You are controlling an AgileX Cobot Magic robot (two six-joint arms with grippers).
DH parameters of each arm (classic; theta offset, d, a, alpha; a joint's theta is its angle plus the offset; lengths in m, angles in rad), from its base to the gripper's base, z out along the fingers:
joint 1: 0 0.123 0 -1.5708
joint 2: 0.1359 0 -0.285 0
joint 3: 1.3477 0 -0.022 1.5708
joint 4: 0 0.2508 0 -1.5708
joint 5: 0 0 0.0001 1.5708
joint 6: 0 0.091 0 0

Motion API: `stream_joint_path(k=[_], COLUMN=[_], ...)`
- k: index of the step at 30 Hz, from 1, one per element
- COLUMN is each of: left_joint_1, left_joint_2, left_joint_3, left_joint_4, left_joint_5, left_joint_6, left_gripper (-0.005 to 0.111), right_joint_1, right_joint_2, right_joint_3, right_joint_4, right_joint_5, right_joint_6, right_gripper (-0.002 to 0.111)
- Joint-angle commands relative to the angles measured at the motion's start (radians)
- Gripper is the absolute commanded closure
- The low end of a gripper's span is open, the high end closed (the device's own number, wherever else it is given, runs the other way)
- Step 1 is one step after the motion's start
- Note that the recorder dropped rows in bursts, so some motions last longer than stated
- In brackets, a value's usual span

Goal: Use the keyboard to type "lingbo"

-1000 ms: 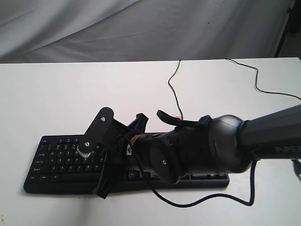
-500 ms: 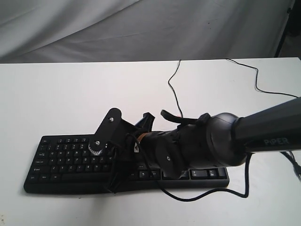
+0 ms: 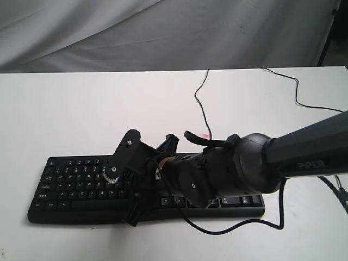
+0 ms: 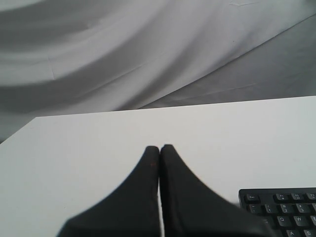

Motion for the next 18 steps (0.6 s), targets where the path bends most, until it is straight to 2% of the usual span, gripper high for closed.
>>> stream_joint_path(k=[1,18], left_joint_1=[-0.004,-0.004], left_joint_2=[0.003,0.003], left_joint_3=[0.005,0.005], left_joint_4=[-0.001,-0.001], left_joint_5=[-0.004,-0.004], left_joint_6=[-0.003,-0.003], left_gripper=[0.106,0.106], right_joint_1=[-0.007,-0.011], right_joint_2=[-0.002,0.013], right_joint_3=[-0.007,-0.007], right_joint_4=[-0.013,-0.013], right_joint_5=[-0.001,0.016], right_joint_6=[-0.001,-0.001], right_gripper=[0.108,0.108])
